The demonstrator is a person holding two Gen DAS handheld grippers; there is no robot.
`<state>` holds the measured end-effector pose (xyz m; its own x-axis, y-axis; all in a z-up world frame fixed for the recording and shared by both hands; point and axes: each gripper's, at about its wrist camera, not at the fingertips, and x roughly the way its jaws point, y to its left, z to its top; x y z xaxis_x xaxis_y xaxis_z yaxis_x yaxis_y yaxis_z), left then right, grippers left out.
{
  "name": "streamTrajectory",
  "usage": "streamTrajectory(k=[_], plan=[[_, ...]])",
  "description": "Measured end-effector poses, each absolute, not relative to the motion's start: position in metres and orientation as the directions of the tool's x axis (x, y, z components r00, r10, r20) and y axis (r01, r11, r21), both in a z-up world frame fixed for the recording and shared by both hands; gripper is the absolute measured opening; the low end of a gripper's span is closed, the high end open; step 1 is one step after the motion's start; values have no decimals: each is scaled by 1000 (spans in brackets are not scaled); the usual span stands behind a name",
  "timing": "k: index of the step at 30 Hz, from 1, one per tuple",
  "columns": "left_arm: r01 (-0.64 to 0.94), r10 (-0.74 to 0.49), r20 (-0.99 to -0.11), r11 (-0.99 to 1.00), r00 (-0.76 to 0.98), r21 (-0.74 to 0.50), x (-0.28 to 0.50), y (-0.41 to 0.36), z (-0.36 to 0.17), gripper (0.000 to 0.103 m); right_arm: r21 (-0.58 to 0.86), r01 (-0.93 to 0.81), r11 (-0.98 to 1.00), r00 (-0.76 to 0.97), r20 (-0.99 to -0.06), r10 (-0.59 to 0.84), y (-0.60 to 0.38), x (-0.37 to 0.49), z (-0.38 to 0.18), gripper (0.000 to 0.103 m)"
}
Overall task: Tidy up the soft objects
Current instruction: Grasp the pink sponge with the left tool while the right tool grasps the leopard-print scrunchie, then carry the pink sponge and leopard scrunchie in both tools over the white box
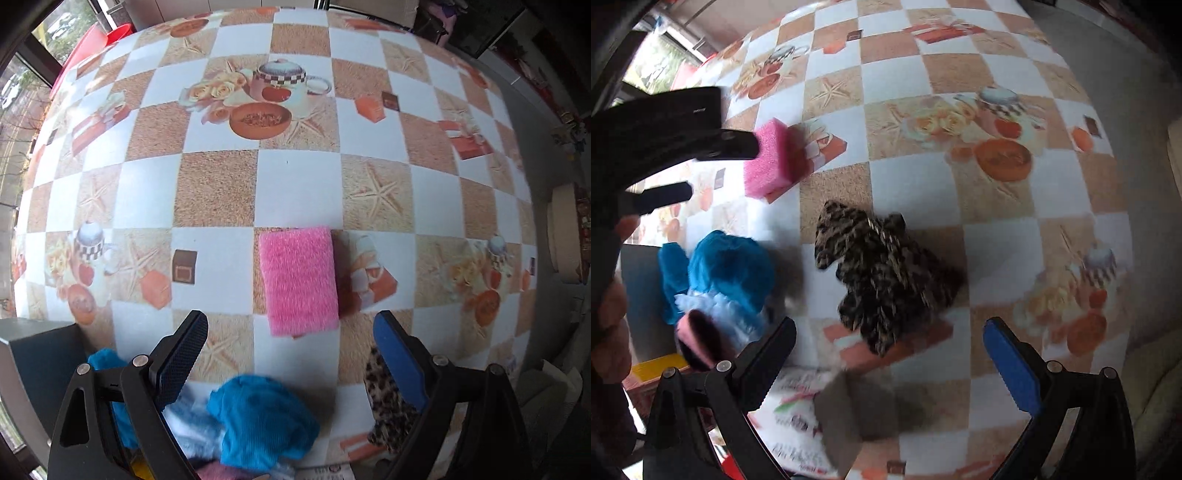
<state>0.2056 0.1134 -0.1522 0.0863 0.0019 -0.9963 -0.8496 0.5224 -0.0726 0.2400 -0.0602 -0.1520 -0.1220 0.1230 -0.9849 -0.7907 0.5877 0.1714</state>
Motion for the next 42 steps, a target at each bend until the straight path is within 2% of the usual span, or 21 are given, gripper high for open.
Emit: streamTrajectory(k=[11, 16, 20, 24, 27, 29, 30, 31, 32, 35, 42], plan=[[-882, -12, -1000, 470, 19, -22, 212, 128, -194, 93, 128, -862, 491, -113, -992, 60, -31, 239, -192, 102], [-889, -23, -1000, 457, 6, -16, 212, 131, -204, 103, 88, -883, 460, -77, -996, 44, -29, 236, -193, 102], [-893, -26, -1000, 449, -1, -11, 213, 132, -202, 103, 16, -917, 399, -17, -1000, 2, -26, 219, -199, 103], [-897, -58, -998, 441, -19, -9, 219, 136, -205, 103, 27, -905, 425, -32, -999, -4, -27, 223, -199, 102], [-894, -46, -999, 448, -13, -9, 228, 133, -204, 96, 26, -899, 438, -25, -1000, 7, -29, 229, -192, 89], [-874, -24, -1000, 487, -5, -8, 236, 127, -196, 78, 34, -893, 449, -24, -999, 29, -29, 240, -184, 68], [-863, -18, -1000, 504, -1, -8, 239, 123, -196, 72, 38, -894, 446, -26, -999, 32, -30, 242, -182, 62], [-850, -13, -1000, 527, 0, -7, 245, 119, -193, 57, 32, -899, 437, -22, -999, 28, -32, 243, -181, 52], [-834, -9, -1000, 551, 1, -6, 251, 115, -190, 49, 27, -905, 425, -18, -1000, 25, -32, 244, -180, 46], [-819, -26, -1000, 573, 12, -25, 256, 108, -188, 48, 55, -898, 436, -43, -998, 36, -39, 251, -175, 31], [-792, -6, -996, 606, 89, -74, 239, 99, -154, 48, 172, -835, 522, -126, -984, 122, -63, 286, -152, 30]])
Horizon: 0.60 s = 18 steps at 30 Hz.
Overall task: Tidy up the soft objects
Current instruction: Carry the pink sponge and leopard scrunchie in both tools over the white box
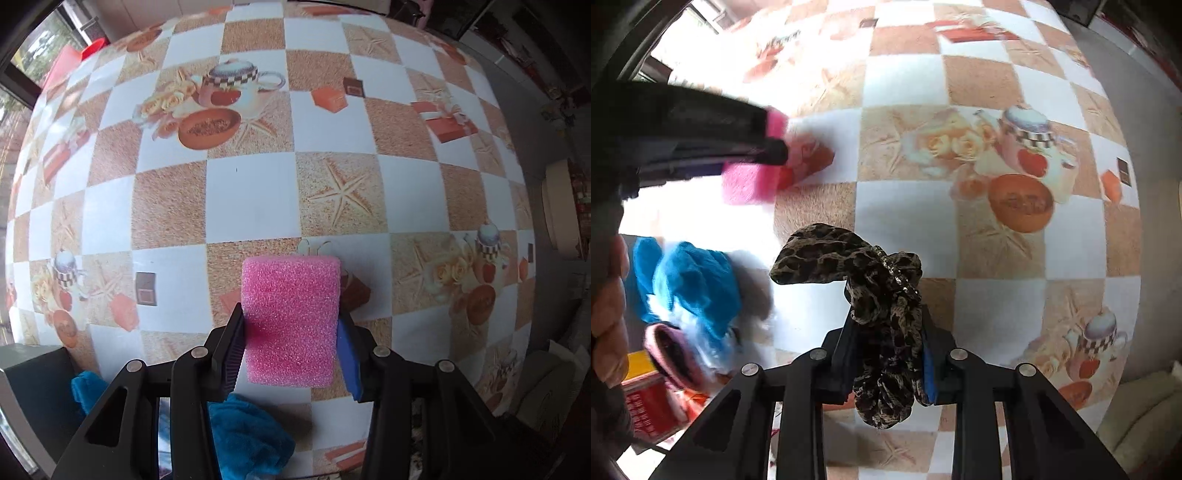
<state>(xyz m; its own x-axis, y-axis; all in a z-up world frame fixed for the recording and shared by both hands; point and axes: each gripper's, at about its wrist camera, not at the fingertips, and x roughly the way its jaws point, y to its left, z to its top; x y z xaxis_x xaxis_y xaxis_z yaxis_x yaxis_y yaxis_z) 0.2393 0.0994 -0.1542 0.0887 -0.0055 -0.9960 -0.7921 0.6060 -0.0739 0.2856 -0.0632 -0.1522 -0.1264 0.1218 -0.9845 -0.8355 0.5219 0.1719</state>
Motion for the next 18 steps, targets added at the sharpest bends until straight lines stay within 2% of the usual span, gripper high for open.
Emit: streamTrajectory(k=[11, 18], plan=[[-737, 4, -985, 664, 170, -125, 201, 67, -100, 48, 225, -781, 583, -163, -974, 157, -74, 322, -127, 30], [-699, -6, -977, 698, 211, -155, 175, 40, -78, 49, 239, -760, 604, -168, -971, 172, -99, 302, -109, 30]])
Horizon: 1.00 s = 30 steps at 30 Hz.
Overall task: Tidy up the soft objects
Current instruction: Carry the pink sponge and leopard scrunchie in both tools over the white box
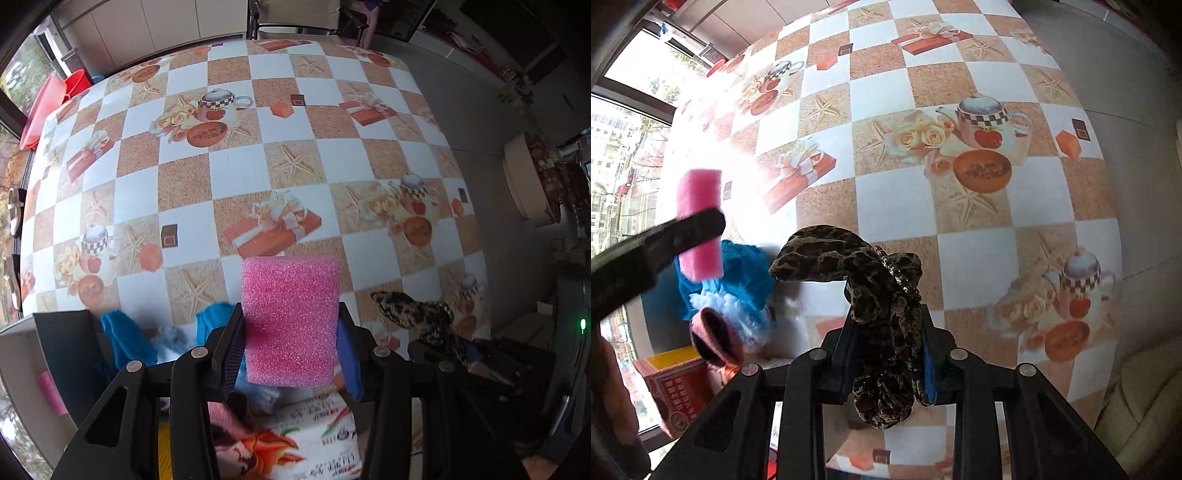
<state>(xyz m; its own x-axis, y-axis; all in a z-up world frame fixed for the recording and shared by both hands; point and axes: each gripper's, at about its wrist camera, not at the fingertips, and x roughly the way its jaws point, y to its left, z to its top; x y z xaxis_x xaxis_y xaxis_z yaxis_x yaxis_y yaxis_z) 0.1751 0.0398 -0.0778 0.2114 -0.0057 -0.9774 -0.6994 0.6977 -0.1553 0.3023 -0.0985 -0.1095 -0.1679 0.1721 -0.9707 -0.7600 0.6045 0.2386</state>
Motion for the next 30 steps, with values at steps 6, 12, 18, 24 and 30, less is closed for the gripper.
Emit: streamTrajectory(k=[6, 12, 18, 24, 30], plan=[[-670, -7, -972, 723, 237, -168, 144, 13, -62, 49, 251, -752, 610, -177, -968, 180, -117, 262, -98, 30], [-641, -31, -966, 742, 258, -195, 108, -14, -48, 49, 255, -748, 613, -182, -967, 180, -129, 225, -86, 30], [-611, -28, -956, 763, 292, -210, 73, -36, -27, 49, 266, -749, 607, -185, -963, 195, -136, 189, -69, 30], [-619, 23, -944, 760, 330, -198, 38, -40, -4, 49, 269, -758, 594, -181, -962, 204, -138, 157, -53, 30], [-646, 79, -930, 740, 359, -187, 1, -37, 15, 49, 264, -783, 563, -172, -962, 212, -136, 125, -36, 30]])
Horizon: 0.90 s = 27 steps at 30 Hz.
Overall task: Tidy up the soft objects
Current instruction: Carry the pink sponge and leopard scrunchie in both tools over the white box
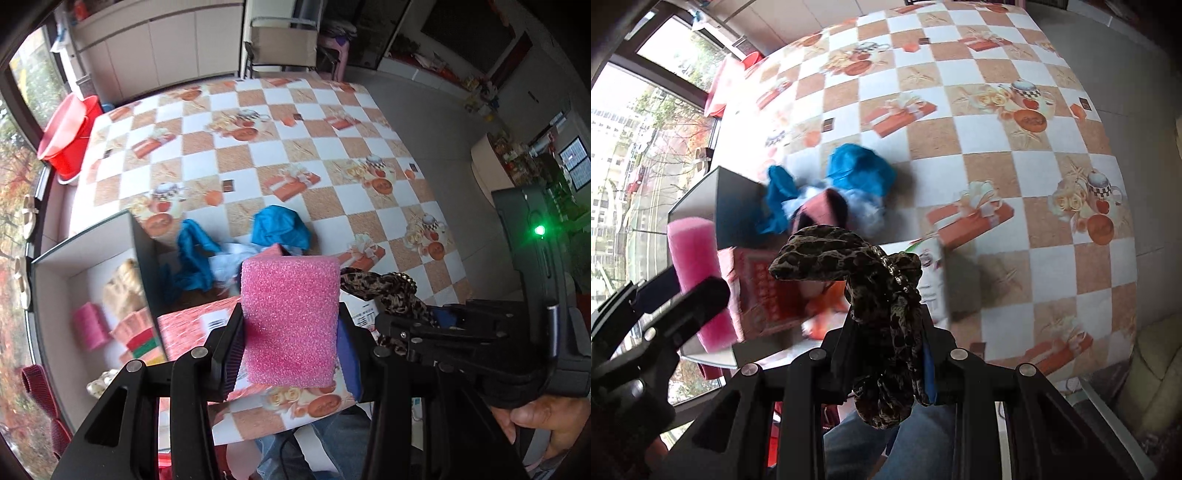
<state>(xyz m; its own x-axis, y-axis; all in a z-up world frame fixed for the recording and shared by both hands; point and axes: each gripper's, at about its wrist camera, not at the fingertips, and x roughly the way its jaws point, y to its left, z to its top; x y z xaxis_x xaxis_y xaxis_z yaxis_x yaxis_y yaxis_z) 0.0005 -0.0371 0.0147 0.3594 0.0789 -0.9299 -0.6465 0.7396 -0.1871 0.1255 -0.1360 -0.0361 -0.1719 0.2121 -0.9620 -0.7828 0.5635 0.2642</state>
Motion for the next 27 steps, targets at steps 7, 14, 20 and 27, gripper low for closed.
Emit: streamTrajectory(k=[7, 14, 20, 27], plan=[[-698, 114, -919, 688, 377, -200, -41, -27, 21, 49, 249, -816, 522, -150, -963, 225, -126, 95, -18, 30], [-746, 166, -903, 632, 395, -210, -82, -16, 31, 49, 234, -856, 462, -133, -962, 240, -107, 65, -1, 30], [-795, 204, -897, 565, 393, -220, -119, -3, 31, 49, 219, -894, 392, -127, -961, 246, -87, 36, 12, 30], [-867, 238, -905, 448, 353, -220, -173, 10, 19, 49, 207, -933, 293, -139, -962, 236, -64, -4, 17, 30]])
